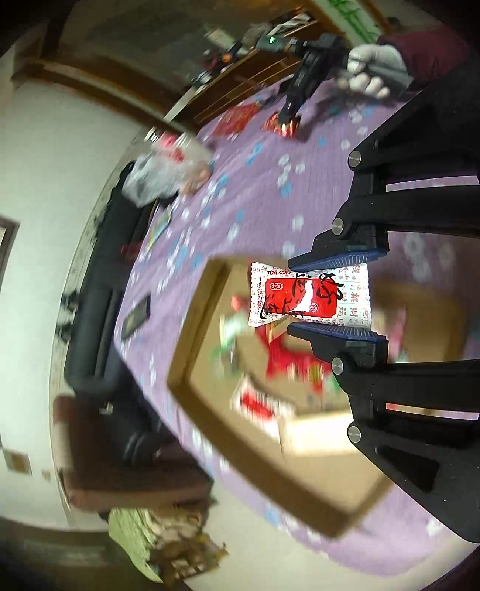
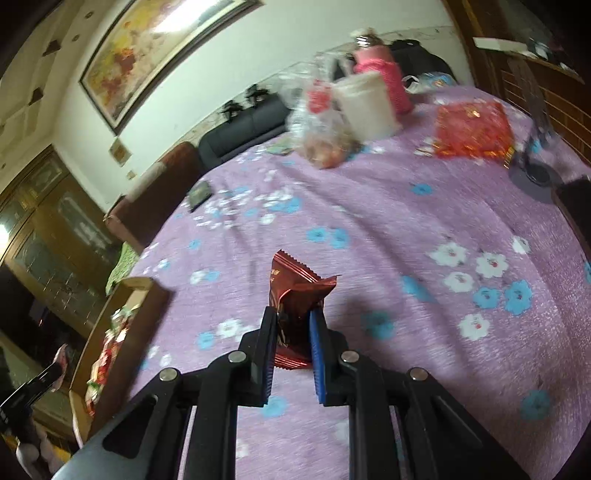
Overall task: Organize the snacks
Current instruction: 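Carry both snacks over the box lid and open both grippers to drop them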
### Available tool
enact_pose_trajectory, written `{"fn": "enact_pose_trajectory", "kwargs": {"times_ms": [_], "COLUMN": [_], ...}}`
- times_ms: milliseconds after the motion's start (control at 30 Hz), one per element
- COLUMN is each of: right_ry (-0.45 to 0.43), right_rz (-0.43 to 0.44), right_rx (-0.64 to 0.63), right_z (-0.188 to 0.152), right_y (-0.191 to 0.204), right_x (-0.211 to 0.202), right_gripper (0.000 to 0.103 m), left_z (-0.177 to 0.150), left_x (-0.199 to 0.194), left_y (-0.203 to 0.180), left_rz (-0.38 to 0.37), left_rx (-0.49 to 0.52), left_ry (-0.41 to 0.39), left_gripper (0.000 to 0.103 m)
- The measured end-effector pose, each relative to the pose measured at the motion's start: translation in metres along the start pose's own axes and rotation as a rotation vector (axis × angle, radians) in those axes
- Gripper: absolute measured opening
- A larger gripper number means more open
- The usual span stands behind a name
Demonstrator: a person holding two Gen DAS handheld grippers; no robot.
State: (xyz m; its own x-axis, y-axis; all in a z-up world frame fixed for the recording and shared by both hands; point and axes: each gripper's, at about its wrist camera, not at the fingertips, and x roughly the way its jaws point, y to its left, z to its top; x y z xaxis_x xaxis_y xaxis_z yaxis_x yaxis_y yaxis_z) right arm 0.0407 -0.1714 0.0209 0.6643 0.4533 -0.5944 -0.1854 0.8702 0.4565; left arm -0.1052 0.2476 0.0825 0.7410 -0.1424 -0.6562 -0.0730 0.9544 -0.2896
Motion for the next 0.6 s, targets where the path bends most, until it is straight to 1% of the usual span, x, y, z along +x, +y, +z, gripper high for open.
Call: {"fn": "enact_pose_trajectory", "kwargs": {"times_ms": [100,233,367,600], "right_ry": [0.024,0.057,0.098,0.154], "right_rz": [0.04,0.084,0.124,0.171], "right_rx": [-0.037,-0.112,-0.176,-0.264], "right_z": [-0.002,-0.003,-0.001,0.0], "right_y": [0.027,0.074,0.121,0.187], "right_x": [0.0,0.009,0.025,0.055], "right_gripper": [0.02,0.02,0.02,0.019], "left_z": [0.0,0.003,0.019,0.047], "left_x": [-0.005,-0.007,-0.003,0.012], "left_y": [0.021,0.034,0.038,0.044], "left_rz": [0.015,0.019,0.037,0.067], "left_rx": [-0.027,-0.035,0.008,0.069], "left_ry": [-0.009,-0.016,-0.018,-0.025], "left_gripper": [0.027,0.027,0.027,0.027]}}
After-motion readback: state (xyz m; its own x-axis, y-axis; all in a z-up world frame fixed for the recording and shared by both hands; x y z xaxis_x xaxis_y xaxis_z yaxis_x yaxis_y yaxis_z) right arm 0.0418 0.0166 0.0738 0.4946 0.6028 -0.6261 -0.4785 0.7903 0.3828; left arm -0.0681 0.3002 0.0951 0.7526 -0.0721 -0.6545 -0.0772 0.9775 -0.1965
